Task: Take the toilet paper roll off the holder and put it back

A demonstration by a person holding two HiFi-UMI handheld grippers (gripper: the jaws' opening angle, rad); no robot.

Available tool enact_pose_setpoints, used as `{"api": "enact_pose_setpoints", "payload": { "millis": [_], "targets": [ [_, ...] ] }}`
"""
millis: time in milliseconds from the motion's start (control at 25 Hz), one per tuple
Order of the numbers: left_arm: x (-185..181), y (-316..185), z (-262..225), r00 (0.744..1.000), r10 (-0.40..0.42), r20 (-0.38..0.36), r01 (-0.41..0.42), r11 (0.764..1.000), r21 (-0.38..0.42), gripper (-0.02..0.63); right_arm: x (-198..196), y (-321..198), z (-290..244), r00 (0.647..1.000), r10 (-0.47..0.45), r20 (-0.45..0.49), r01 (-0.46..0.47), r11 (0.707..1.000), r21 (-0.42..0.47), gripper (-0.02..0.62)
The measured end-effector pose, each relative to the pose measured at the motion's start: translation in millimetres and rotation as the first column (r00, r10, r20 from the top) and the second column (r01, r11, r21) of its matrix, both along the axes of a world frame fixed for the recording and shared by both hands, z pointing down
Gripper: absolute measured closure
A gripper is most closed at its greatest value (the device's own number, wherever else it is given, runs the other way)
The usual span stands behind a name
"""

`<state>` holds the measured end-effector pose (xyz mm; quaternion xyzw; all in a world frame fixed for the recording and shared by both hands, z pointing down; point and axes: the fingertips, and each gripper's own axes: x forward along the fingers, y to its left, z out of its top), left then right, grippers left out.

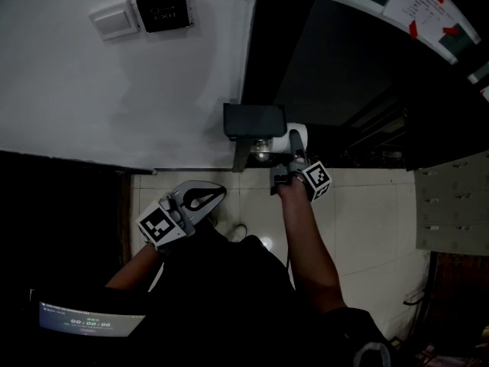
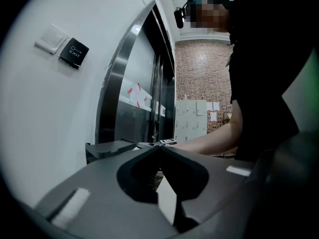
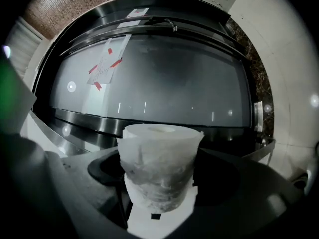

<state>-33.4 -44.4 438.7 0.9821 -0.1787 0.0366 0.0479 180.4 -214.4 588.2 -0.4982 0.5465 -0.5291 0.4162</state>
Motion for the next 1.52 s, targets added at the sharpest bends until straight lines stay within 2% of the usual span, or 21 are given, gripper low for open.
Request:
{"api": "enact_pose_setpoints", "payload": {
  "millis": [80,240,320,520,1000,1280,1520],
  "targets": [
    [-2,1,0,1.000,-0.005,0.000,0.005,1.000,-0.003,0.604,-11,0,1,1.000,-0.007,0.016,0.007,1.000,-0.001,0.181],
    [-4,1,1,1.000,-0.009,0.003,0.009,1.000,-0.004,0.604,-19,0,5,0.995,0.045,0.092,-0.045,0.999,-0.004,0.181],
    [-5,0,1,1.000,-0.013,0.003,0.013,1.000,-0.002,0.604,-19,0,9,0.996,0.048,0.078,-0.047,0.999,-0.011,0.181],
    [-9,-2,1,1.000,-0.025,0.008,0.025,1.000,-0.001,0.604,-35,-1,12,0.999,-0.016,0.035,0.016,1.000,-0.015,0.181],
    [-18,-5,-1,0.998,-0.065,0.015,0.065,0.998,-0.006,0.604,-118,0,16,0.991,-0.122,0.053,0.123,0.992,-0.017,0.179],
    [-18,-5,1,0.998,-0.063,0.014,0.064,0.998,-0.008,0.604,-115,6,11,0.986,-0.149,0.076,0.145,0.988,0.061,0.163],
    [-9,-8,0,0.999,-0.035,0.003,0.035,0.999,0.006,0.604,-98,28,16,0.980,-0.193,0.052,0.190,0.980,0.066,0.153]
  ]
}}
